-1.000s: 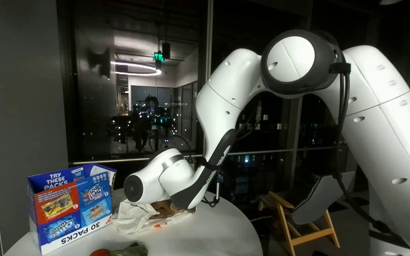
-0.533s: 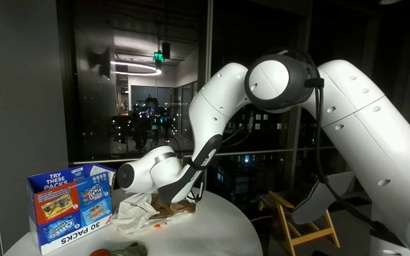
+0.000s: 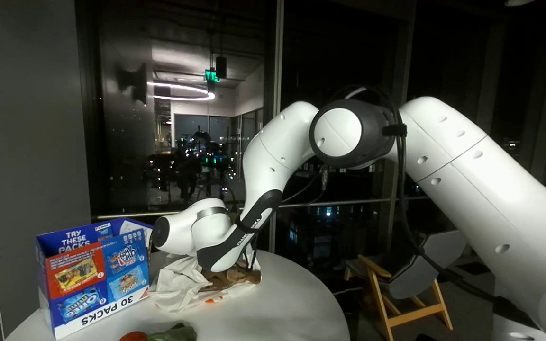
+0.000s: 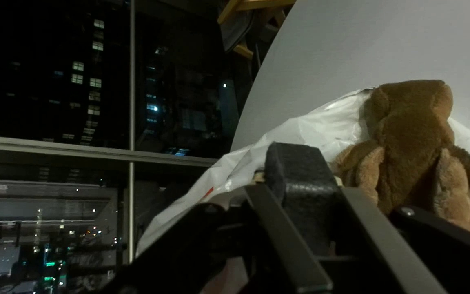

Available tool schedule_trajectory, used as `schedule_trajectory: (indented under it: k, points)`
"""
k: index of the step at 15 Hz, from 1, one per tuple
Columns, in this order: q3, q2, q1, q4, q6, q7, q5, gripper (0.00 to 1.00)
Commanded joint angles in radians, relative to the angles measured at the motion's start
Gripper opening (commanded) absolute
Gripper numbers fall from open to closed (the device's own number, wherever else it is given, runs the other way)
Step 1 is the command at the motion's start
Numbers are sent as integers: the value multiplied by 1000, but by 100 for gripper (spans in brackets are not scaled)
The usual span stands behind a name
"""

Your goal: Pick up all the items on the table except the blue box and put them into the plastic bag one by one

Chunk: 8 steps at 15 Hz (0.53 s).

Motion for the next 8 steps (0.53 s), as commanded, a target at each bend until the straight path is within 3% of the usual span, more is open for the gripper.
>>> schedule_trajectory:
  k: [1, 2, 3, 5, 8]
  points:
    - [-4, 60, 13, 101, 1, -68, 5, 15]
    - [-4, 69, 15, 114, 0, -73, 9, 15]
    - [-6, 77, 19, 126, -1, -76, 6, 56]
    - [-6, 82, 22, 134, -13, -78, 19, 62]
    - [-13, 66, 41, 123, -64, -85, 18, 86]
